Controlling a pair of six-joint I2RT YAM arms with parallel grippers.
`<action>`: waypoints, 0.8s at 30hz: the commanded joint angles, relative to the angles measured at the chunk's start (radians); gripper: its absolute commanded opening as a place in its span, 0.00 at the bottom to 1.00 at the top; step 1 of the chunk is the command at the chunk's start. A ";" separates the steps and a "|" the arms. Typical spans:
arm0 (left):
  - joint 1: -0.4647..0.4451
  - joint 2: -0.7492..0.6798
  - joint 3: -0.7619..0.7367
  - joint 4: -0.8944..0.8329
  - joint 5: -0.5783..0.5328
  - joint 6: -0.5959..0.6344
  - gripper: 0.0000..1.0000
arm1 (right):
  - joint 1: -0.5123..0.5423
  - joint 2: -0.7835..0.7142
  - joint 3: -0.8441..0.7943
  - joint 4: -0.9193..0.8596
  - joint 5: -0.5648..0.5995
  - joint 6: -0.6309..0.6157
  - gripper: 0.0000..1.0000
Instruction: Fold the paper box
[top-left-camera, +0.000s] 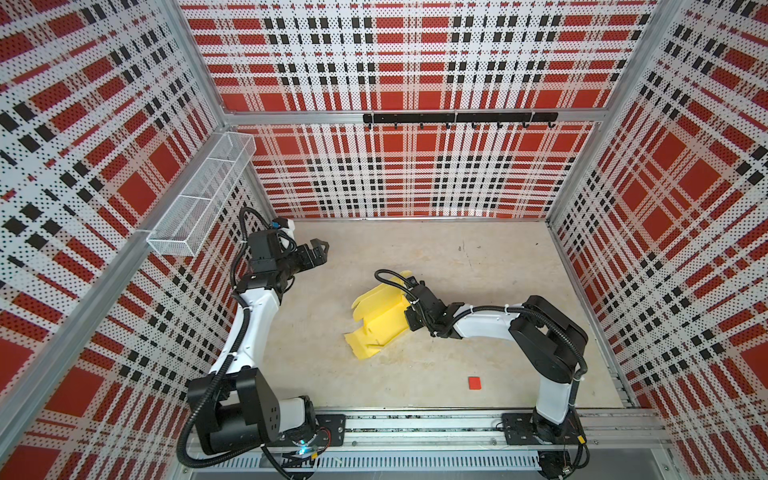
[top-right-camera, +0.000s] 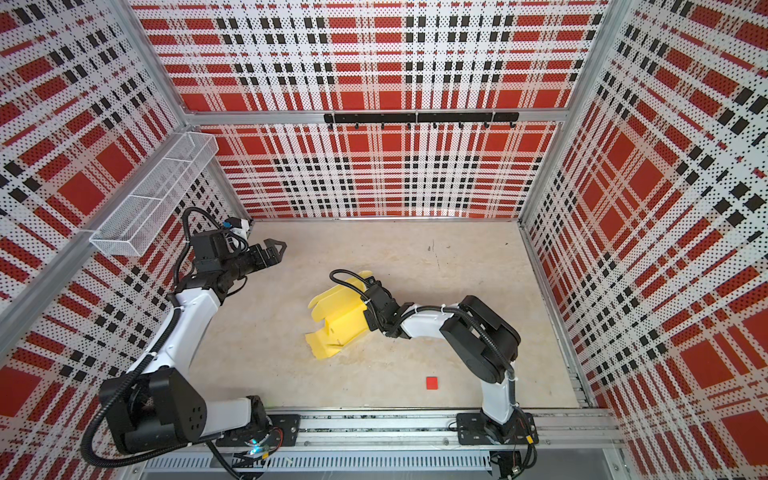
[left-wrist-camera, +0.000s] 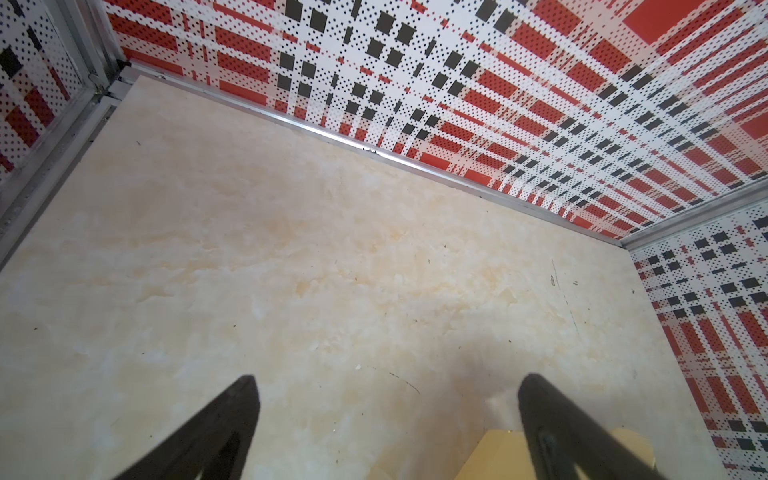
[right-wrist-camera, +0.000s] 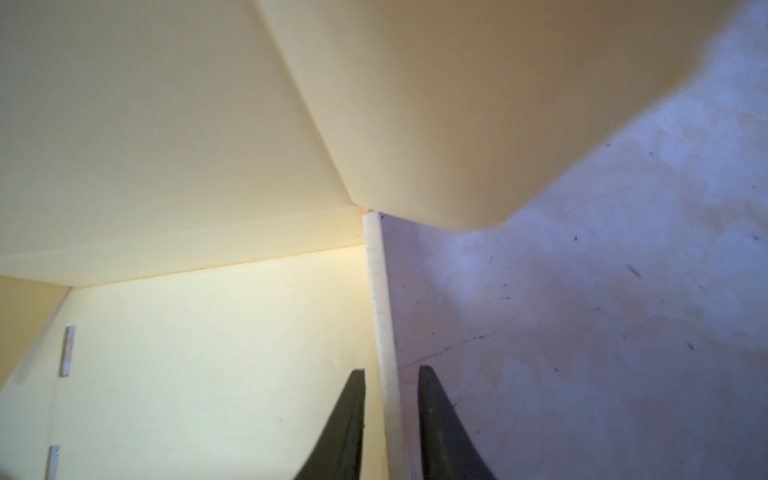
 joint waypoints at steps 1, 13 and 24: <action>0.015 0.005 -0.016 0.043 0.010 -0.050 1.00 | -0.012 -0.030 -0.023 0.040 0.040 0.014 0.20; -0.009 0.021 -0.102 0.206 0.157 -0.177 1.00 | -0.112 -0.245 -0.192 0.067 0.135 0.026 0.04; -0.108 0.061 -0.264 0.512 0.226 -0.465 1.00 | -0.326 -0.538 -0.391 0.096 0.079 0.073 0.00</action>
